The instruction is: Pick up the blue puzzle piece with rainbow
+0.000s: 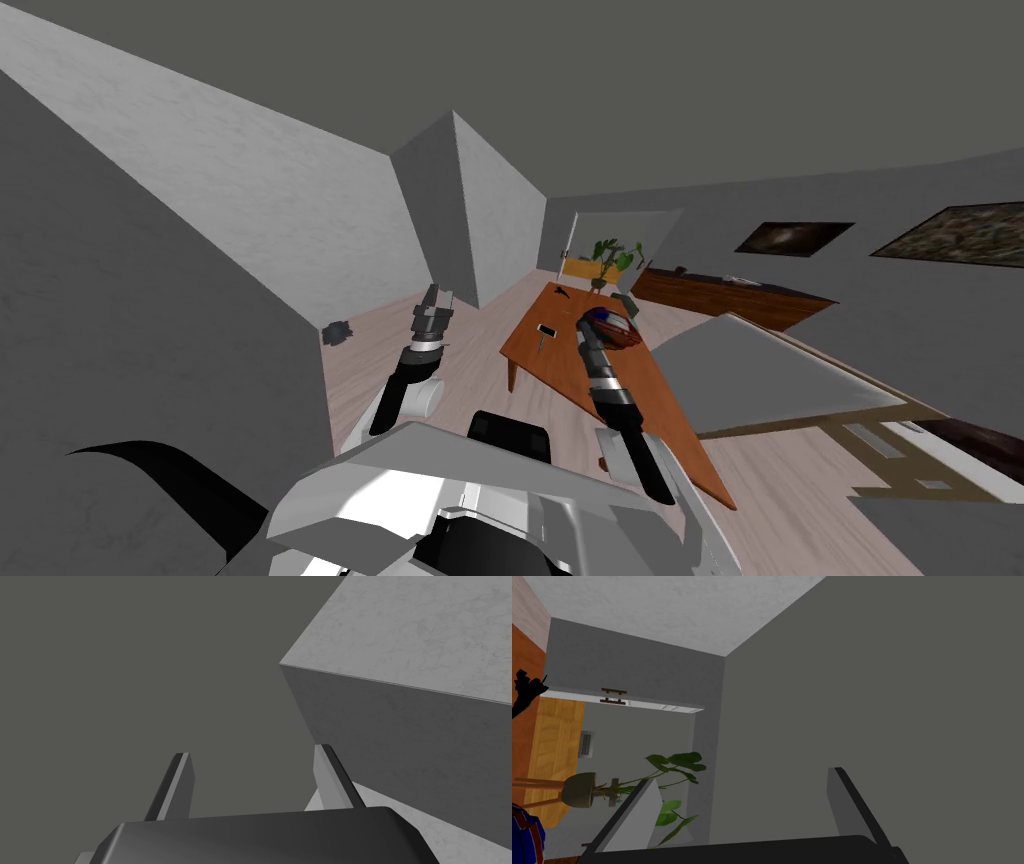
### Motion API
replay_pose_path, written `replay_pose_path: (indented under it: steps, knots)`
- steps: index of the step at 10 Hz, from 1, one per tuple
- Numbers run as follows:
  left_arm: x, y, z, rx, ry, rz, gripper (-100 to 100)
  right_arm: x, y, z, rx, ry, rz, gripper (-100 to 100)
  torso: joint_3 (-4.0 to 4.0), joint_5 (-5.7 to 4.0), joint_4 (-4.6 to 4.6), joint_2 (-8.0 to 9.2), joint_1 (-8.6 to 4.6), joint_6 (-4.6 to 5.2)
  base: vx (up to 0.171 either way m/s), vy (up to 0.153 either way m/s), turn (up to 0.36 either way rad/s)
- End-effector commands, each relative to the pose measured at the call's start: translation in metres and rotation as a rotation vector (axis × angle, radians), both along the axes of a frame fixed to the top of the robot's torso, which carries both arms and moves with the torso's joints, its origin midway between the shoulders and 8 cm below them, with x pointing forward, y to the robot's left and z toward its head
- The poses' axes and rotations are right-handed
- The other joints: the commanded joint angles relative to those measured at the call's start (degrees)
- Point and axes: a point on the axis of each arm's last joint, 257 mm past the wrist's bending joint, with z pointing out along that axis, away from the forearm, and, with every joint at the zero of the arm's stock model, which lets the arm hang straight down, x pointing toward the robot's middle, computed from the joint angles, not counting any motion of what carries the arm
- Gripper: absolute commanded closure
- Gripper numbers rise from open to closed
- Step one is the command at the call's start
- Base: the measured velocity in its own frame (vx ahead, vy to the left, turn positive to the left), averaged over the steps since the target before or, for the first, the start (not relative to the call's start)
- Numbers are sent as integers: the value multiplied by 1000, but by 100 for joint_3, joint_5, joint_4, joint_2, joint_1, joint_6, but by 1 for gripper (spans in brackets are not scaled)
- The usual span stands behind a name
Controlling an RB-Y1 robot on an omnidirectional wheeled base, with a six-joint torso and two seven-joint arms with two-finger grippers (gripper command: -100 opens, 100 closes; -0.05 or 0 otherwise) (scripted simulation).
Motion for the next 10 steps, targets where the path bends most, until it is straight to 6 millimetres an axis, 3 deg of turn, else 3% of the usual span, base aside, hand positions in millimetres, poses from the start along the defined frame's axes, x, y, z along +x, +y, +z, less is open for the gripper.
replay_pose_path:
  steps: [1, 2, 5, 6, 10]
  knots:
    - [0, 0, 0, 0, 0, 0, 0, 6, -2, -15, -33, 36, -4, -100, 0, 0, 0, 0, 0, 0, -2, 36, 77]
    - [0, 0, 0, 0, 0, 0, 0, 12, -3, -39, -87, 87, -8, -100, 0, 0, 0, 0, -4, 3, -2, 42, 140]
    - [0, 0, 0, 0, 0, 0, 0, 19, -10, -85, -199, 183, -21, -100, -1, 1, 0, -2, -1, 4, 10, 56, 136]
    - [0, 0, 0, 0, 0, 0, 0, 19, -12, -91, -200, 195, -24, -100, -2, 2, -1, -4, 6, 1, 18, 55, 77]
    - [0, 0, 0, 0, 0, 0, 0, 19, -41, -171, -379, 363, -61, -100, -7, 4, -3, -13, 14, 5, 37, 86, 133]
